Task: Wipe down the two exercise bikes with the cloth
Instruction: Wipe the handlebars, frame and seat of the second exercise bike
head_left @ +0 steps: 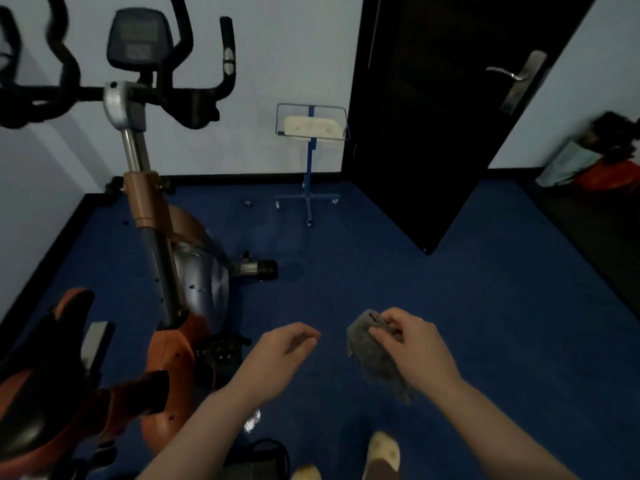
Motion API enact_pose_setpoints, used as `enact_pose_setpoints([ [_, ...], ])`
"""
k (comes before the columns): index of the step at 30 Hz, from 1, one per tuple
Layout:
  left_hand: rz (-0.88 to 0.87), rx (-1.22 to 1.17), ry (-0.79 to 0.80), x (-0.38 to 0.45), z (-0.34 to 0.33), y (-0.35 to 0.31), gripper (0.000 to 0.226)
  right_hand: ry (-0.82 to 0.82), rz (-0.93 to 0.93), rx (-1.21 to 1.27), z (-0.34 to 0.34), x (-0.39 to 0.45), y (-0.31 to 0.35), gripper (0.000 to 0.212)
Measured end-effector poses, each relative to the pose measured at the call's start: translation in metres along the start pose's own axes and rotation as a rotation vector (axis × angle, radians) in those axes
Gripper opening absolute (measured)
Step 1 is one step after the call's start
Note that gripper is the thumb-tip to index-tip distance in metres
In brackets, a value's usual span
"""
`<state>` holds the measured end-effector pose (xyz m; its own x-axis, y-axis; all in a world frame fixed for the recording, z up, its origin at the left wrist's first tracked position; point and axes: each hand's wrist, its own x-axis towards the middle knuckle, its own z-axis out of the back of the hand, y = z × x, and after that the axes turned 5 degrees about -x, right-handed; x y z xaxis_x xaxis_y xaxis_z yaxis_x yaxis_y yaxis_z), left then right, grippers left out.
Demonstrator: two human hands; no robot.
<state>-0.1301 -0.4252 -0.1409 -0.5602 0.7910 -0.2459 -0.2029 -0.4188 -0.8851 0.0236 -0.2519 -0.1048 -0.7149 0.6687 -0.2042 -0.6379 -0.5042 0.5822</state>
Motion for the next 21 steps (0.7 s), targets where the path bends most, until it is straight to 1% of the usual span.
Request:
enact_pose_setpoints([
  [4,0.059,0.027,-0.012,0.034,0.004,-0.002,0.017,0.064,0.056,-0.011,0.003,0.060,0.002,0.008],
  [9,0.105,0.005,-0.206,0.080,0.018,-0.007,0.017,0.167,0.203,-0.065,0.017,0.141,0.016,0.008],
  [11,0.150,-0.030,-0.248,0.099,0.022,-0.012,0.016,0.202,0.260,-0.057,0.030,0.174,0.021,0.007],
  [14,0.166,-0.085,-0.283,0.129,0.026,-0.027,0.016,0.223,0.332,-0.058,0.049,0.223,0.032,0.007],
  [18,0.153,-0.159,-0.444,0.156,0.035,-0.039,0.017,0.240,0.426,-0.084,0.056,0.276,0.060,0.007],
  [21,0.181,-0.213,-0.502,0.162,0.046,-0.035,0.016,0.270,0.462,-0.042,0.051,0.308,0.085,0.006],
])
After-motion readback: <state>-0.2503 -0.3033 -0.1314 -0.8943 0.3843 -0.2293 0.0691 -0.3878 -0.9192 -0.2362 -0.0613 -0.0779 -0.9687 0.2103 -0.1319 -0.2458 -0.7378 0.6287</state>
